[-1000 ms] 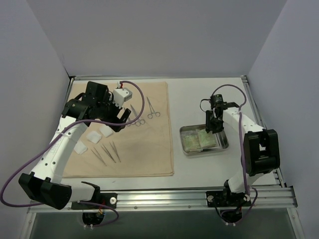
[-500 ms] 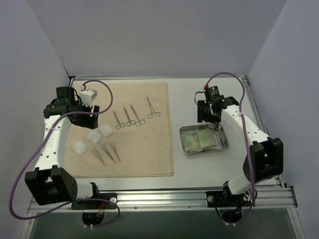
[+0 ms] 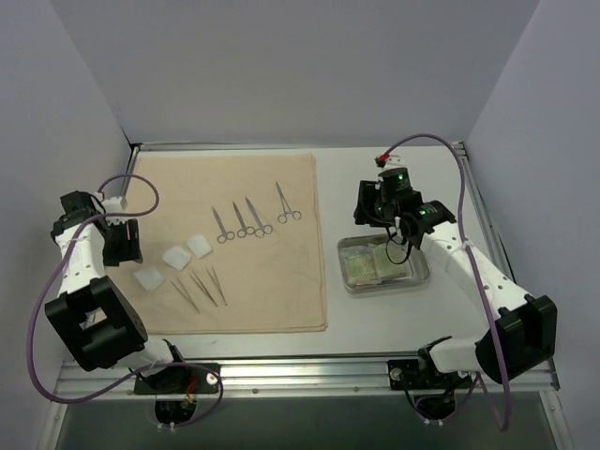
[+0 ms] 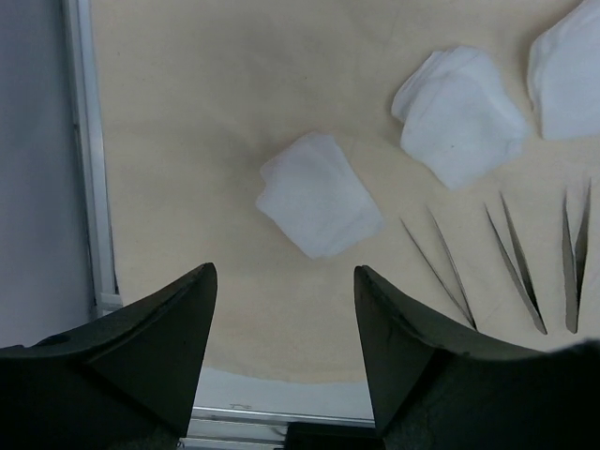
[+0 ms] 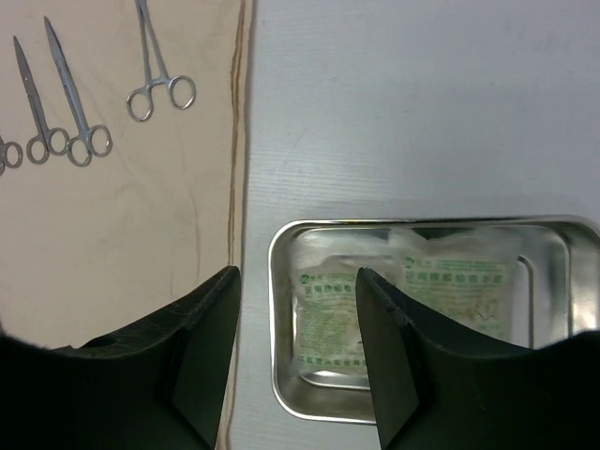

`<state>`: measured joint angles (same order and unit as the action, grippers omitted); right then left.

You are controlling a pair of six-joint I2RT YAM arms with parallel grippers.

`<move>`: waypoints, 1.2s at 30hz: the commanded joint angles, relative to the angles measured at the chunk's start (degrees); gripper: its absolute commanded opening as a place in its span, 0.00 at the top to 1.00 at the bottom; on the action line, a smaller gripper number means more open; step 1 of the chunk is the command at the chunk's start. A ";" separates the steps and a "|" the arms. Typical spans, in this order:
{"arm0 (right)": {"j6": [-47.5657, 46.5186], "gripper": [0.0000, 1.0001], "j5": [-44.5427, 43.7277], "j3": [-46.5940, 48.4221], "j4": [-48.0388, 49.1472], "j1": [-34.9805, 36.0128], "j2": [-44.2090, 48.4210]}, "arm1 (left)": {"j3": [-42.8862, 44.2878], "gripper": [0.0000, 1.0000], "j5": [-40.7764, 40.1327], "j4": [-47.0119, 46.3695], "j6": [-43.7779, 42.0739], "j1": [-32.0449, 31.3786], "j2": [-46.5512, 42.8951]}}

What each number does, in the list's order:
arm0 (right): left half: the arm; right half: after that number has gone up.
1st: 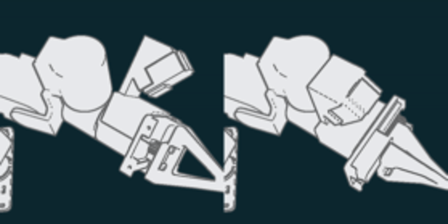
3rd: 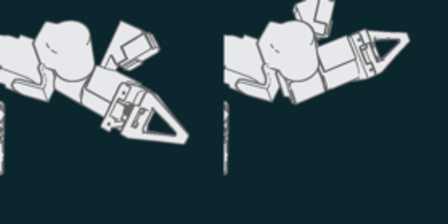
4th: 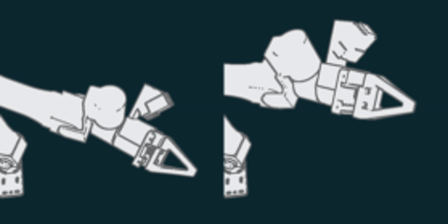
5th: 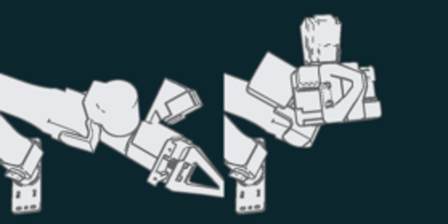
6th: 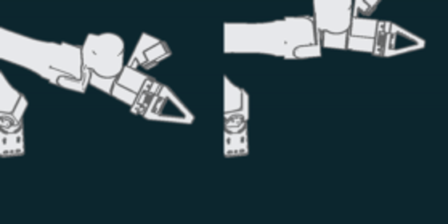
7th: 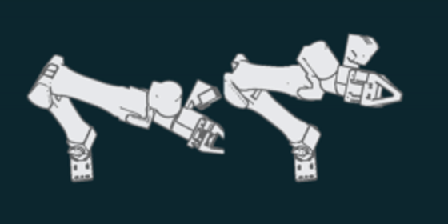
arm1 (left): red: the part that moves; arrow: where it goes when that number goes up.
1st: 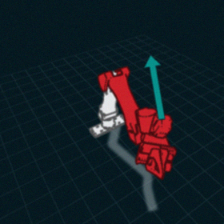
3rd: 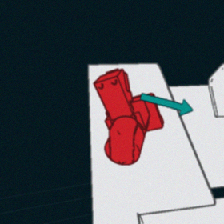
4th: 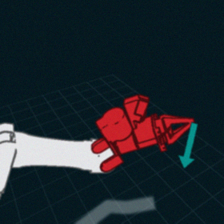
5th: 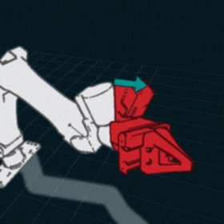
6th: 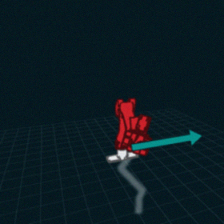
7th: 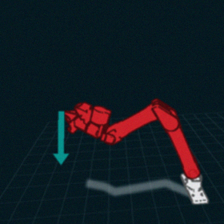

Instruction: Prepare the surgical pack

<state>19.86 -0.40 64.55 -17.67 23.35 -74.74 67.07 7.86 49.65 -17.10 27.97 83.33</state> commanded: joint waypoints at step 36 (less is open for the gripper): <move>4.14 0.53 -19.19 29.84 -7.55 23.49 -26.86 | -0.89 0.55 13.41 -8.25 -5.04 6.66 22.23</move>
<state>24.53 -16.67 92.79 -23.79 46.63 -102.02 65.21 19.33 40.53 -20.36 34.98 103.26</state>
